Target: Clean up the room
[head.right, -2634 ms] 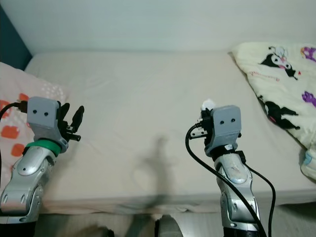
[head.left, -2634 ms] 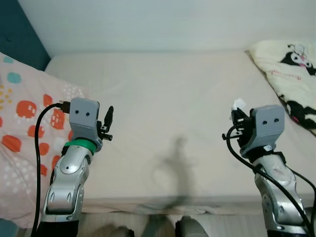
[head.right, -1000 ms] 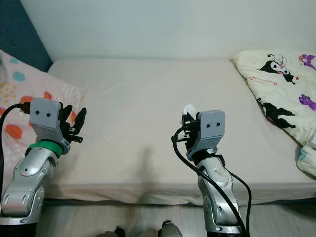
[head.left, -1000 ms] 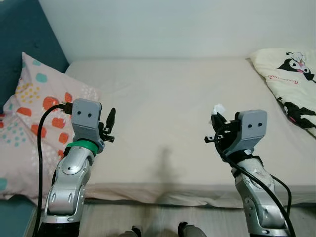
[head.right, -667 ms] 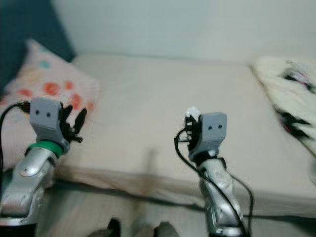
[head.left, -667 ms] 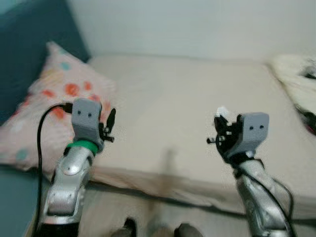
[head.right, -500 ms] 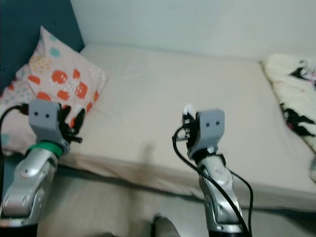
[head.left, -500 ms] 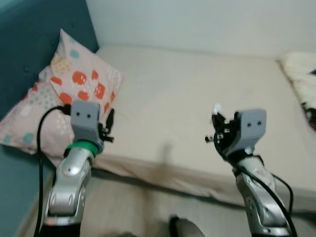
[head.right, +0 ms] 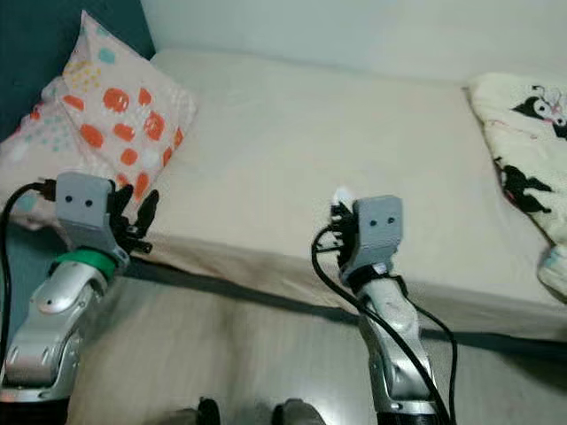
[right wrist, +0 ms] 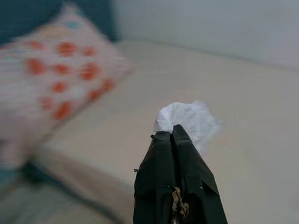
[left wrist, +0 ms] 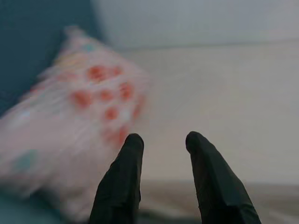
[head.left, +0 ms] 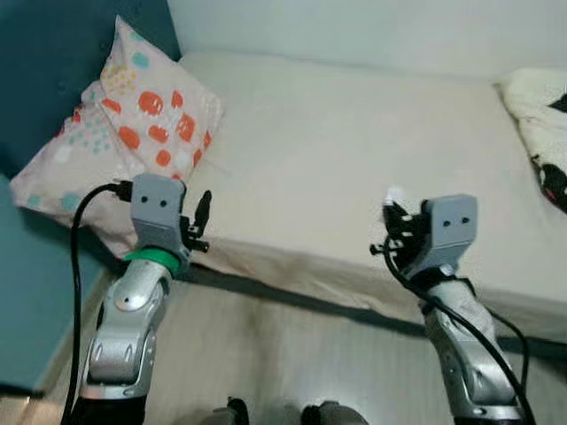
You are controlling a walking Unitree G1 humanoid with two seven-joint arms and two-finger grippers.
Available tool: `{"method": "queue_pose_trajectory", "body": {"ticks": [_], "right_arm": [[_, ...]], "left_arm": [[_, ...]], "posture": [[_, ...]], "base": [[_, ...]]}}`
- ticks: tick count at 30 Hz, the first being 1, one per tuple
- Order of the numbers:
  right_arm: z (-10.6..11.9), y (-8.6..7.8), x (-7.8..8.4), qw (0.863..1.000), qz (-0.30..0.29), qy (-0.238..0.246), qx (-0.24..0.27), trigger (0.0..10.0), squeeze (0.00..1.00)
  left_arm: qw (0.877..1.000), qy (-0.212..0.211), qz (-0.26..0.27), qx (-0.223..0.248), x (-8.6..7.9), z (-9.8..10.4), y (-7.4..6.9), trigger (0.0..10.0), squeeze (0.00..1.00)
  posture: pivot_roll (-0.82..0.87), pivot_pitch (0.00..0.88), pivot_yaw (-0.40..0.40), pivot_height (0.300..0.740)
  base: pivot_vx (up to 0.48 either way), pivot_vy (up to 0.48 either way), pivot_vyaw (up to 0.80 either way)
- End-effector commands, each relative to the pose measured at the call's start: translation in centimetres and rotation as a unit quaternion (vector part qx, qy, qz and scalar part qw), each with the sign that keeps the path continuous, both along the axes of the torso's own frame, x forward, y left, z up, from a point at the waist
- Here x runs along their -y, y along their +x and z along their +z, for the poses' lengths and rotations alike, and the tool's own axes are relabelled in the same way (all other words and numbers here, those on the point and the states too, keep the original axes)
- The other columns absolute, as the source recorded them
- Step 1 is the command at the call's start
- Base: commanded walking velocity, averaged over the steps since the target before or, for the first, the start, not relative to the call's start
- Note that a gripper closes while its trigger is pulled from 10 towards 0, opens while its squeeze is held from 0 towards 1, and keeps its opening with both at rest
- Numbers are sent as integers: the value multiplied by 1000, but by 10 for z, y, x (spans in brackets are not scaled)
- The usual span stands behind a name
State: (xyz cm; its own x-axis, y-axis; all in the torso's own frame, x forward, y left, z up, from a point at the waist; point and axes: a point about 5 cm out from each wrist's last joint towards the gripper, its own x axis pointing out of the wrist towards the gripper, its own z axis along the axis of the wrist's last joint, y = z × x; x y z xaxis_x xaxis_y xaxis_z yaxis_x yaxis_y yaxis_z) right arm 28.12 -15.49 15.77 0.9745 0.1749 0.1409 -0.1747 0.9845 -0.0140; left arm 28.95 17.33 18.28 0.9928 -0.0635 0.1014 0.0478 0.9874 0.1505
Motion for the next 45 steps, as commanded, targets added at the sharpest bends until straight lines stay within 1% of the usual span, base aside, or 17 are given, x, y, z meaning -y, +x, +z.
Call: {"method": "queue_pose_trajectory", "body": {"ticks": [1,18,30,45], "right_arm": [[-5,-1,-1,1000,3,-5,-8,10000,0],[-5,0,-3,1000,7,0,-7,10000,0],[-4,1,-5,1000,10,7,-3,10000,0],[-5,0,-7,1000,14,11,-3,10000,0]], "left_arm": [[1000,-4,3,-16,-1,-8,-3,10000,0],[1000,-4,3,-17,-2,-7,-3,10000,0],[999,1,-3,-32,1,-10,-2,10000,0],[999,2,4,-40,-1,-11,0,10000,0]], "posture": [[-73,51,60,740],[-68,53,64,740],[-66,54,70,740],[-70,56,76,740]], "base": [[-371,0,750],[-357,0,757],[0,0,780],[0,0,781]]}}
